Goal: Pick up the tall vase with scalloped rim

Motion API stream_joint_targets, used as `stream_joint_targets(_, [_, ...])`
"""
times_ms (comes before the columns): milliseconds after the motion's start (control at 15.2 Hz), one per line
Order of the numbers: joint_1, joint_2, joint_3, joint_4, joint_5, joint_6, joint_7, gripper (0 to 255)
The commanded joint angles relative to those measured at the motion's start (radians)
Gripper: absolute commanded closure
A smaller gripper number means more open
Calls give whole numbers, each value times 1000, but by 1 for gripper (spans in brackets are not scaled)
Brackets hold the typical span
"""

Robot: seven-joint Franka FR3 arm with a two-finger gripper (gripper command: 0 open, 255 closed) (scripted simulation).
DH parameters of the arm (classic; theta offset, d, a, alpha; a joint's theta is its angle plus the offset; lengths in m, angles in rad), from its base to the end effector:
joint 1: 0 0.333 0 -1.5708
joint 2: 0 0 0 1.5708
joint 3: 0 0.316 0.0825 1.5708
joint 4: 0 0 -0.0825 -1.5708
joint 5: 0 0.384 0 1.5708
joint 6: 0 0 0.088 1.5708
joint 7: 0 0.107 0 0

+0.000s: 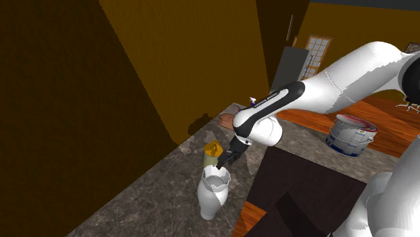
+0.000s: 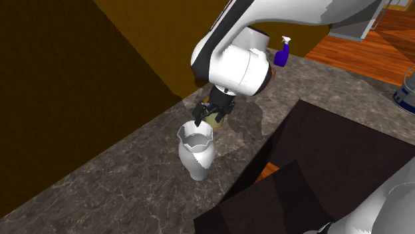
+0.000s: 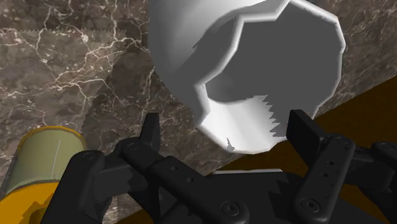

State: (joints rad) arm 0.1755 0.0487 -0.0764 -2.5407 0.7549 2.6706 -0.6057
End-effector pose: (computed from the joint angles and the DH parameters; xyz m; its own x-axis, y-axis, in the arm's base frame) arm 0.4587 0.0248 0.2573 0.9858 0.0110 0.1674 0.0646 -0.9459 -0.3181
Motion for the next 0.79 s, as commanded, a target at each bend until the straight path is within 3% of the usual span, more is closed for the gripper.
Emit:
stream_joint_targets(0, [1,35,7,10,47,21,-41,0])
stream_joint_targets(330, [-6,118,30,29,159,67,-146,0])
stream_joint_targets(462, [-7,118,31,29,159,67,-146,0])
stream_joint_targets(528, [-6,117,31,29,158,67,-144,255])
stream_joint_targets(726, [-6,118,31,30,157,67,-144,255])
